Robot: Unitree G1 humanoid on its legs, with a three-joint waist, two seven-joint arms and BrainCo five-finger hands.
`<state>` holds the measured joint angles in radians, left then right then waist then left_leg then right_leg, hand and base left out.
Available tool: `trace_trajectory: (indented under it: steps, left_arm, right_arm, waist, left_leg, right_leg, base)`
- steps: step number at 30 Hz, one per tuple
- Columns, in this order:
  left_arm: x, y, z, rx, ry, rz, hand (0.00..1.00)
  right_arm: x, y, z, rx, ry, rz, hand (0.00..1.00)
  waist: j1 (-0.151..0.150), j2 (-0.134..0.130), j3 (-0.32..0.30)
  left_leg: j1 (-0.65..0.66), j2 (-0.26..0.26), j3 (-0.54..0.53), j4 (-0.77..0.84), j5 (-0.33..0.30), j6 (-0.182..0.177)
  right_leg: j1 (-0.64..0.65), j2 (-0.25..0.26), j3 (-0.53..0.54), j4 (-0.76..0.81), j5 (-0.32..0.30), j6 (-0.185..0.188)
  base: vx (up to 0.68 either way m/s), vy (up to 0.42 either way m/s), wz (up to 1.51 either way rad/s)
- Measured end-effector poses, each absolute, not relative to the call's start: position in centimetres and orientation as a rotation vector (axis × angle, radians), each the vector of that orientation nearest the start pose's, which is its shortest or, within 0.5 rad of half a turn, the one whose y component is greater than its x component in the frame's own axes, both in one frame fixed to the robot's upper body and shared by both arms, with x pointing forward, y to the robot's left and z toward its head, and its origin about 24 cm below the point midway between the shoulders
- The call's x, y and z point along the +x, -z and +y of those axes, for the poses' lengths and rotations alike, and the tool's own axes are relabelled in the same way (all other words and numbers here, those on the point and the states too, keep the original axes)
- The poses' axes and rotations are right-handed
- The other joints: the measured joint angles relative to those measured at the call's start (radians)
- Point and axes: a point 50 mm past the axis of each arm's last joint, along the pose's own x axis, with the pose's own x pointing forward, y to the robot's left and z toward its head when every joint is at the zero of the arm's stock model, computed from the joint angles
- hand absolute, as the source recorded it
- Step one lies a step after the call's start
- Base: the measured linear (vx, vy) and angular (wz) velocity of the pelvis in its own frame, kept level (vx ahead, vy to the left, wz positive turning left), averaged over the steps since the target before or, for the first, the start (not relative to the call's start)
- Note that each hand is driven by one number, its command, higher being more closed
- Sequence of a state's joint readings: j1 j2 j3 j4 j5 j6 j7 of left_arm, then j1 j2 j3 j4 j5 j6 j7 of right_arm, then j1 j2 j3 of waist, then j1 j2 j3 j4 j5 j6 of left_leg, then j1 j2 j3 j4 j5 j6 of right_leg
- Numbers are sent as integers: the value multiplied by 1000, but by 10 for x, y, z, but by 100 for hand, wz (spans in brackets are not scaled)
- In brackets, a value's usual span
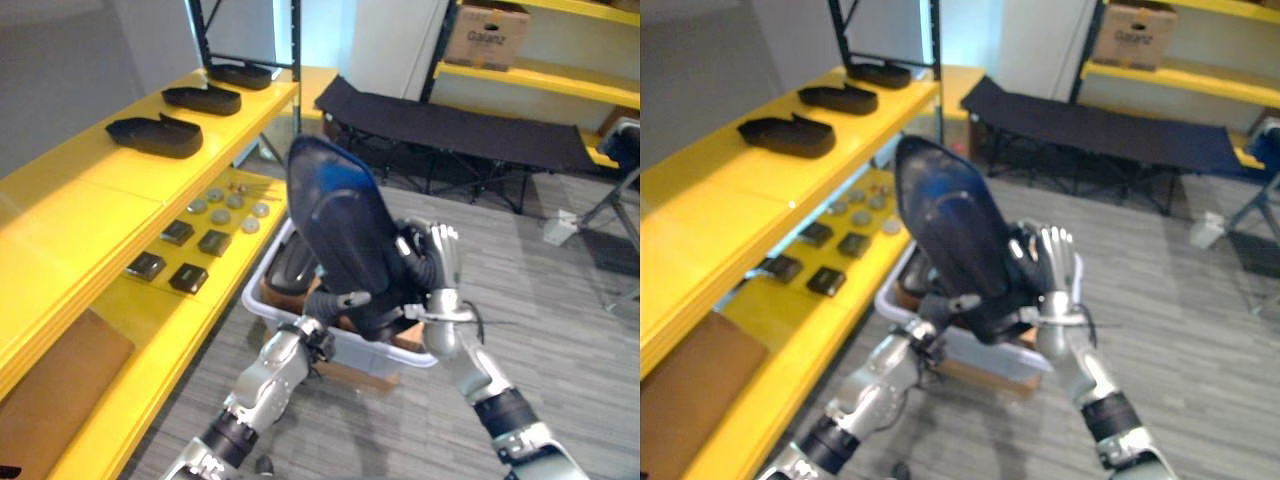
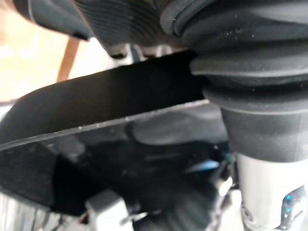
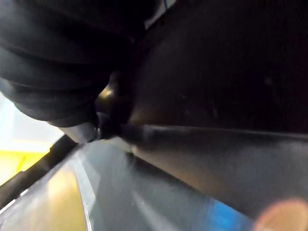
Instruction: Walk over and take plastic housings, then place them on the shelf
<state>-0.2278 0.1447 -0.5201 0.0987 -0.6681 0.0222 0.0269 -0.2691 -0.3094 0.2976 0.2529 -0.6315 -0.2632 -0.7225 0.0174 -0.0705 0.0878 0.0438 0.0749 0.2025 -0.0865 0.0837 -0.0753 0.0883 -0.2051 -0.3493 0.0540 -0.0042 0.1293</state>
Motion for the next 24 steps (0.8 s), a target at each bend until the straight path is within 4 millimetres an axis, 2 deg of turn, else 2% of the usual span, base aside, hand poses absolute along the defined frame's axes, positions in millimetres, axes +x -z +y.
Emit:
trace_trajectory:
  steps: [4, 10, 13, 22, 23, 24]
  left_arm:
    - [264, -52, 47, -327, 462, 111, 100]
    - [265, -49, 58, -264, 367, 86, 100]
    - [266, -45, 65, -268, 334, 85, 100]
    - [265, -44, 66, -311, 344, 100, 100]
    - [265, -43, 66, -361, 350, 120, 100]
    - [265, -43, 66, -388, 351, 132, 100]
  right_arm:
    - [277, -73, -139, -737, 261, -567, 100]
    - [269, -65, -130, -695, 260, -558, 100]
    - [266, -63, -124, -676, 254, -553, 100]
    - [260, -62, -121, -636, 263, -563, 100]
    - [259, -63, -121, -626, 265, -573, 0]
    - [258, -64, -120, -622, 264, -578, 0]
  waist:
    - [0, 0, 0]
    - [-1, -1, -10]
    - [-2, 0, -27]
    - [-2, 0, -29]
    - [-2, 0, -29]
    - [-2, 0, -29]
  left_leg:
    - [-5, 1, 0, 0, 0, 0]
    - [-9, 3, 0, 2, 2, -1]
    - [-9, 4, 1, 4, 1, -2]
    - [-8, 8, 4, 4, 1, -2]
    - [-8, 8, 4, 4, 1, -2]
    - [-8, 8, 5, 4, 1, -2]
  right_leg:
    - [-1, 2, 0, -8, 2, -1]
    - [-1, 8, 2, -25, 12, -3]
    - [1, 10, 4, -32, 15, -3]
    - [1, 13, 10, -38, 20, -5]
    - [1, 14, 12, -38, 20, -5]
    - [1, 14, 12, -39, 20, -5]
  base:
    - [0, 0, 0]
    - [5, -1, -1]
    - [24, -7, -2]
    - [-13, 2, -2]
    - [-21, 2, -3]
    - [0, 0, 0]
